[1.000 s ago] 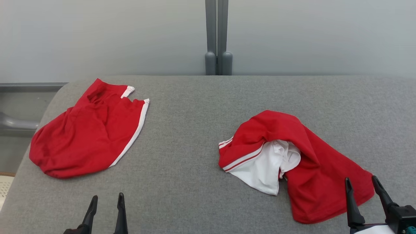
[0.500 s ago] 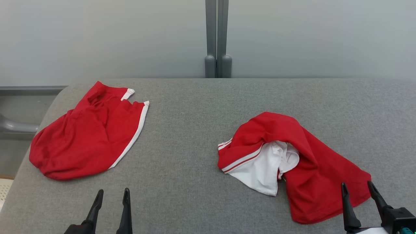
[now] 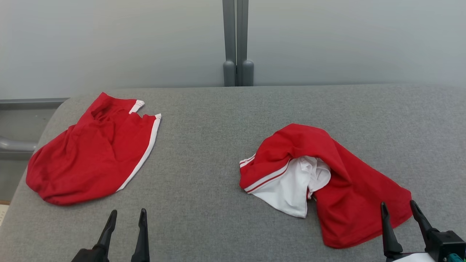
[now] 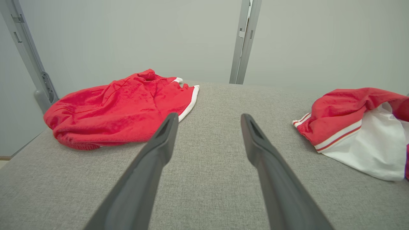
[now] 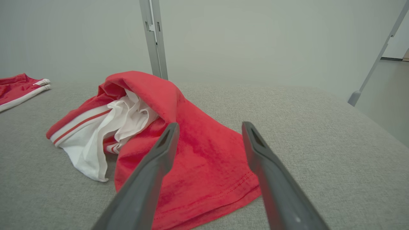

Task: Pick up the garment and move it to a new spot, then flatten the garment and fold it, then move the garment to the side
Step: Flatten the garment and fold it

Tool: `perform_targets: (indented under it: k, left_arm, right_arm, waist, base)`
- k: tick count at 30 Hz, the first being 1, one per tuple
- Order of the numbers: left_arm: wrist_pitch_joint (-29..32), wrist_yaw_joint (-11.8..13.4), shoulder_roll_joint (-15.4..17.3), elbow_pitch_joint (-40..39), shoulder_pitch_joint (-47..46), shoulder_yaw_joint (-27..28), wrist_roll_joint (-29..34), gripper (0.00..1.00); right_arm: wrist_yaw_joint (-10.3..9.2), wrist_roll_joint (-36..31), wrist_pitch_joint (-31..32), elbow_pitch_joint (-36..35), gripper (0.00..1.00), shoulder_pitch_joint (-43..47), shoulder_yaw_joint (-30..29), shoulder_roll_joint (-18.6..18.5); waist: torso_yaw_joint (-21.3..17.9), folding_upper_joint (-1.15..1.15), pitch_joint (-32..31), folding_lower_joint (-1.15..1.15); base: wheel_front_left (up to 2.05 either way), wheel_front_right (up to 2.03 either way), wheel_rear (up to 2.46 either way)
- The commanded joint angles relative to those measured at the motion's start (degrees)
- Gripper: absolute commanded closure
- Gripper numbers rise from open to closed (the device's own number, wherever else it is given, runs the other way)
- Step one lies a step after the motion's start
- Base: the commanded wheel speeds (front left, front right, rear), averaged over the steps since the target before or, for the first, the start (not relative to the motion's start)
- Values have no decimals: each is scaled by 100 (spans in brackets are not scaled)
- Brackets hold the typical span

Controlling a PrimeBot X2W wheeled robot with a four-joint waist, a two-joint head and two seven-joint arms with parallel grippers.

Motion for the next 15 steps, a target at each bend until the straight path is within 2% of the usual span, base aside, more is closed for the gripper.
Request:
perform_targets:
  k: [1, 3, 8, 15]
  left_arm:
    - [-3, -36, 2, -64, -196, -60, -31, 0]
    - [-3, -39, -1, -111, -308, -301, -166, 0]
    - [-3, -36, 3, 194, -839, -1598, -308, 0]
    - [203, 13, 18, 1554, -2088, -3426, -928, 0]
  right_arm:
    - [0, -4, -18, -25, 0, -108, 22, -3]
    - [0, -27, -18, -32, 0, -177, 105, -34]
    - [0, 27, -18, -109, 0, -457, 321, -69]
    - [0, 127, -18, -154, 0, -818, 424, -52]
  waist:
    - [-55, 0, 48, 0]
    - [-166, 0, 84, 0]
    - [-652, 0, 246, 0]
    - [-1341, 0, 769, 0]
  base:
    - [0, 0, 0]
    - [0, 0, 0]
    - [0, 0, 0]
    - [0, 0, 0]
